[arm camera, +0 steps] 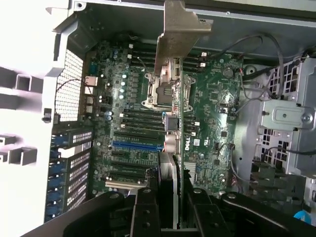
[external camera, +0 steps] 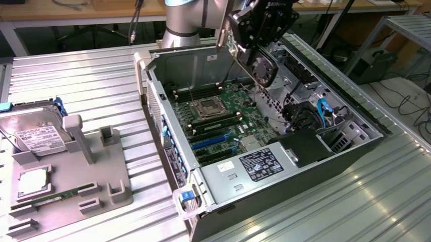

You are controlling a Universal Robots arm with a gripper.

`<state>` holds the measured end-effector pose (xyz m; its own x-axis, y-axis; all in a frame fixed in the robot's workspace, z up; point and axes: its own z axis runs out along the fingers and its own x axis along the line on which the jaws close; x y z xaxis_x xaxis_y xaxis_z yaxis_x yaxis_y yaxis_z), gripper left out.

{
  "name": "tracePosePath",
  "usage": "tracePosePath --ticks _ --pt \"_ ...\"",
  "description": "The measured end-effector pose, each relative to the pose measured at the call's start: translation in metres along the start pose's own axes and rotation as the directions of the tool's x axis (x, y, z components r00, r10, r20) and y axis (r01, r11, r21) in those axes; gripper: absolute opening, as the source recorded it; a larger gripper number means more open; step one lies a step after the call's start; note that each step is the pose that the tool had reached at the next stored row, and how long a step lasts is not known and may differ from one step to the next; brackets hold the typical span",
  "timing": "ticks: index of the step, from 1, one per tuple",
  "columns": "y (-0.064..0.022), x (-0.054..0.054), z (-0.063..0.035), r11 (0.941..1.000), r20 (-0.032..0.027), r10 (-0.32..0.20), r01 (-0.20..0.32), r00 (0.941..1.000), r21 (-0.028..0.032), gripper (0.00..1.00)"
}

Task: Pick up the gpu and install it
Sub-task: 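Insert the gpu into the slot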

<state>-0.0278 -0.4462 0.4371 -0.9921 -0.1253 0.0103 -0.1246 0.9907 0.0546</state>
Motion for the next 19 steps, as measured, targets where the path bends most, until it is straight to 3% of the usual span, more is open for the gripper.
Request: tracePosePath --ticks 8,19 --pt "0.0 0.0 0.0 0.9919 -0.007 -0.127 0.127 0.9919 0.0009 0.28" --pt "0.0 0.0 0.0 0.9686 -0.0139 -0.249 0.249 0.9685 0.0009 0.28"
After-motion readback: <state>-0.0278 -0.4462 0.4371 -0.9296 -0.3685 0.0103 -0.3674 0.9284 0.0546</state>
